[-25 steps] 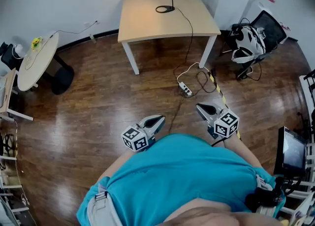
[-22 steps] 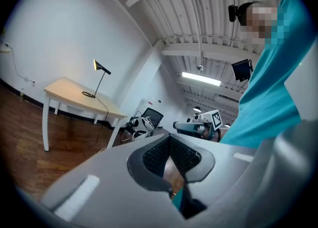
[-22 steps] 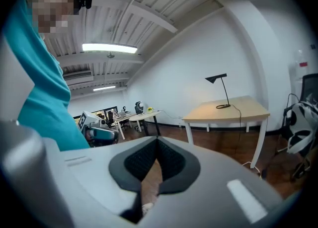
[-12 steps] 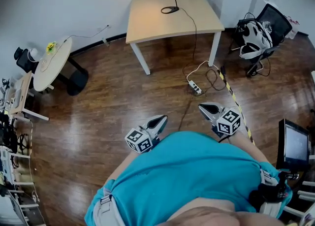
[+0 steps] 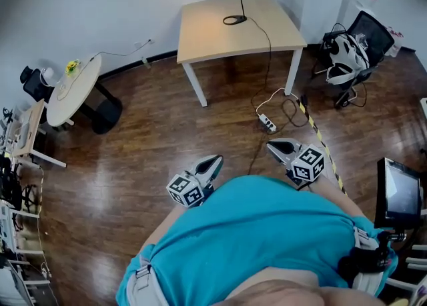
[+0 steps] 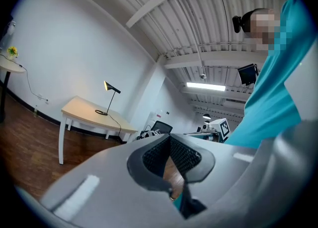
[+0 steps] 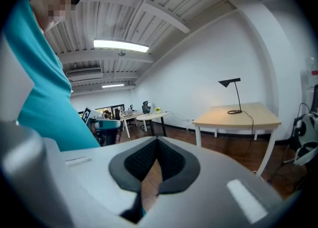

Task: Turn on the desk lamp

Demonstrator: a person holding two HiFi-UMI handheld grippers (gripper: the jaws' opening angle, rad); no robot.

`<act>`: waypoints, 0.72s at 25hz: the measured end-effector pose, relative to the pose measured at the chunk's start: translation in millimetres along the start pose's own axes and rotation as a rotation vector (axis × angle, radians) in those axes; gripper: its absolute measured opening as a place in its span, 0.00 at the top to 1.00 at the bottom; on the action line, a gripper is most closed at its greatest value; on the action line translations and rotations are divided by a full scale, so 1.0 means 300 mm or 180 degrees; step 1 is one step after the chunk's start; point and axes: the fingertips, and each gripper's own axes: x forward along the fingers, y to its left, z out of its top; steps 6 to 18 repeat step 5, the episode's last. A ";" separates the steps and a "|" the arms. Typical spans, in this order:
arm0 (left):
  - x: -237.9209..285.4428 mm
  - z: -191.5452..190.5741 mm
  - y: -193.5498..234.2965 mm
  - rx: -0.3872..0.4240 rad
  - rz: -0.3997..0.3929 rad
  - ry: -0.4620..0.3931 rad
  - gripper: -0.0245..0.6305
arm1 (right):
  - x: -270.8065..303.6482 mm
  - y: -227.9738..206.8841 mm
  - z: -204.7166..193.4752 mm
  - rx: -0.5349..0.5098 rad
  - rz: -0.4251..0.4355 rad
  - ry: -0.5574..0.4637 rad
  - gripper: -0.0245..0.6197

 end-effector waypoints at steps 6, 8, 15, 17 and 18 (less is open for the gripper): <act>-0.091 0.121 0.047 -0.0016 -0.0035 -0.0013 0.96 | 0.086 0.066 0.073 0.0041 -0.0053 0.0047 0.96; -0.091 0.121 0.047 -0.0016 -0.0035 -0.0013 0.96 | 0.086 0.066 0.073 0.0041 -0.0053 0.0047 0.96; -0.091 0.121 0.047 -0.0016 -0.0035 -0.0013 0.96 | 0.086 0.066 0.073 0.0041 -0.0053 0.0047 0.96; -0.091 0.121 0.047 -0.0016 -0.0035 -0.0013 0.96 | 0.086 0.066 0.073 0.0041 -0.0053 0.0047 0.96; -0.091 0.121 0.047 -0.0016 -0.0035 -0.0013 0.96 | 0.086 0.066 0.073 0.0041 -0.0053 0.0047 0.96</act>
